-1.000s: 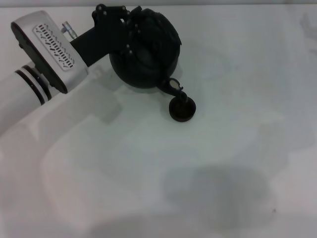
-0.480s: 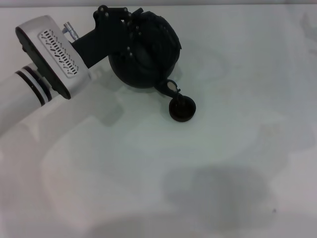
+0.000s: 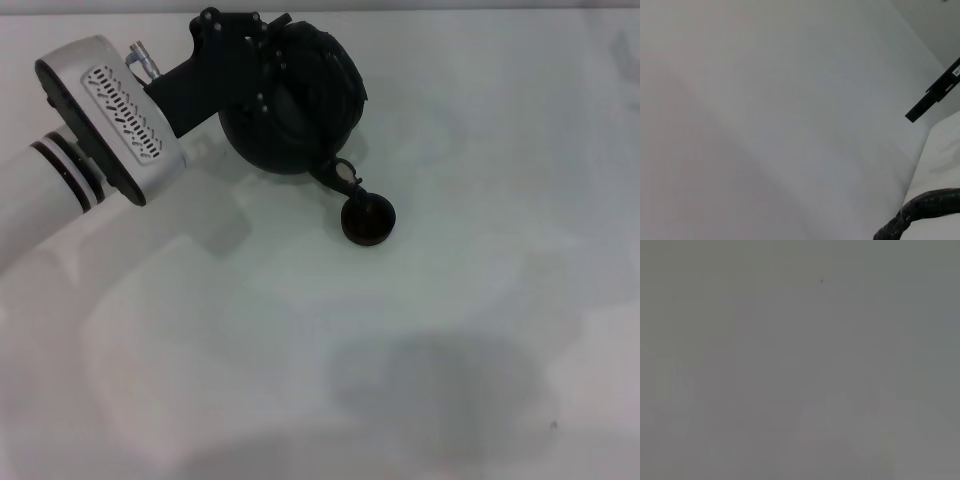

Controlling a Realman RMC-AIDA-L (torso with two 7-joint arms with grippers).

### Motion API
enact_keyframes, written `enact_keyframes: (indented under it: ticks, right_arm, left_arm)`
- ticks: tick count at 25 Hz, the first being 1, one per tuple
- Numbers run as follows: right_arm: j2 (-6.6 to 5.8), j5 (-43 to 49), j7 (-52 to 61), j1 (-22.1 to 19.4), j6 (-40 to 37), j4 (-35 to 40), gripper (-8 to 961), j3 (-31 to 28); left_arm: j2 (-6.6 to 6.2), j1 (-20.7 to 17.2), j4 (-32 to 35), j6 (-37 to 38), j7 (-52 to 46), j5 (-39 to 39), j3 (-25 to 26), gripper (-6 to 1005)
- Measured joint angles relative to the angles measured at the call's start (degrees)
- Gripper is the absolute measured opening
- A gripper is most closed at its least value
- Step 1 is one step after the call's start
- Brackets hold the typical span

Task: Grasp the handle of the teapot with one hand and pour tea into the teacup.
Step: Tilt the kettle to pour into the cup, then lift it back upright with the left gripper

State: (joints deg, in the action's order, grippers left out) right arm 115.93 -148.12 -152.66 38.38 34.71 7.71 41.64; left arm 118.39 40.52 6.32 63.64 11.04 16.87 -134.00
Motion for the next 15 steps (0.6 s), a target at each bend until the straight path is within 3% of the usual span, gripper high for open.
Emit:
enact_keyframes:
  ticks: [15]
  right_arm:
    - [0.05, 0.0, 0.0, 0.2, 0.1, -0.1, 829, 0.0]
  left_arm:
    - [0.13, -0.3, 0.0, 0.0, -0.1, 0.0, 0.5, 93]
